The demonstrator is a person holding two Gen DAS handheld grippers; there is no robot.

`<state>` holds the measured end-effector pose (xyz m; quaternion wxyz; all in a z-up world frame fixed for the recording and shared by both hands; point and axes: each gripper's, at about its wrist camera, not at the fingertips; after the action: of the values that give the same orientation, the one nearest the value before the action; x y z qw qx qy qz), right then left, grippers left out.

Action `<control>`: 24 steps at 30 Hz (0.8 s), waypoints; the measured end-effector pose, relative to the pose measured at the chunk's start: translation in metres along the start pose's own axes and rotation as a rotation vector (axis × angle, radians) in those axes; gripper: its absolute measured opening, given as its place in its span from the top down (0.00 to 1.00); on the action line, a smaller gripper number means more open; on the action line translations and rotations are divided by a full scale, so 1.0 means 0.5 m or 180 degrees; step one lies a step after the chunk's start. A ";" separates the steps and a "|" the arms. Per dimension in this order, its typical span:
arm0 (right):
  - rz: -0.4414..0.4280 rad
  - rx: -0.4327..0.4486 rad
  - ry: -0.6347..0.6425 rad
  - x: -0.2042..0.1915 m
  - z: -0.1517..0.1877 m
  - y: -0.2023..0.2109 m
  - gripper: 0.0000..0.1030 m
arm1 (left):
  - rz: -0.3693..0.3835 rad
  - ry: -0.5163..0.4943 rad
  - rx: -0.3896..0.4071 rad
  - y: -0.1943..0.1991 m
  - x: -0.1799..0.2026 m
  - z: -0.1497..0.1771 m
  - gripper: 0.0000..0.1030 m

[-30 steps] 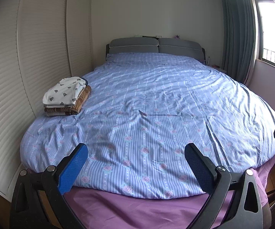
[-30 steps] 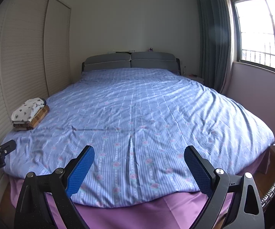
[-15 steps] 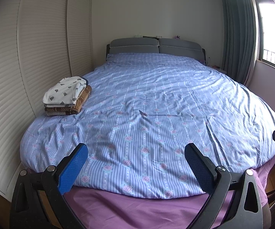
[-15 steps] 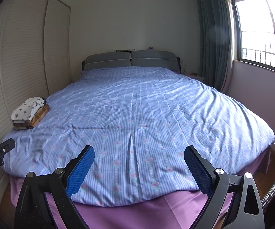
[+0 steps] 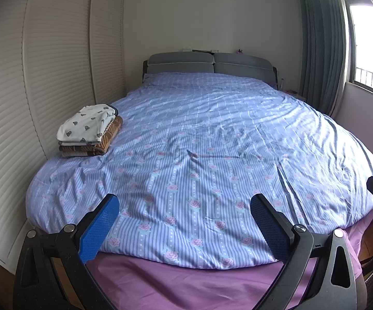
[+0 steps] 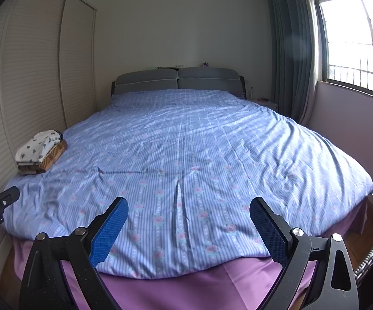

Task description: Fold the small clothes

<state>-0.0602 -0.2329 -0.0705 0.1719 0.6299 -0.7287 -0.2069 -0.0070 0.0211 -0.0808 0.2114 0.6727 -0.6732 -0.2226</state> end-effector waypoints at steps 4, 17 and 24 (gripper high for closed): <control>0.0004 -0.0005 -0.0003 0.000 -0.001 0.000 0.07 | 0.0019 -0.0005 -0.0003 0.001 0.000 -0.001 0.00; 0.0002 -0.0005 0.0000 0.000 -0.001 0.000 0.07 | 0.0080 0.0040 -0.0014 0.002 0.000 -0.004 0.00; -0.0014 -0.0021 -0.0020 0.002 0.001 -0.003 0.07 | 0.0127 0.0082 0.0025 0.005 -0.001 -0.003 0.00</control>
<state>-0.0592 -0.2339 -0.0719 0.1712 0.6302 -0.7271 -0.2117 -0.0083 0.0213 -0.0783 0.2218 0.6628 -0.6846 -0.2070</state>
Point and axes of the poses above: each gripper's, at about its wrist camera, not at the fingertips, and y roughly against the way its jaws point, x to its right, z to its underside, and after that the axes turned 4 degrees about -x, right-handed
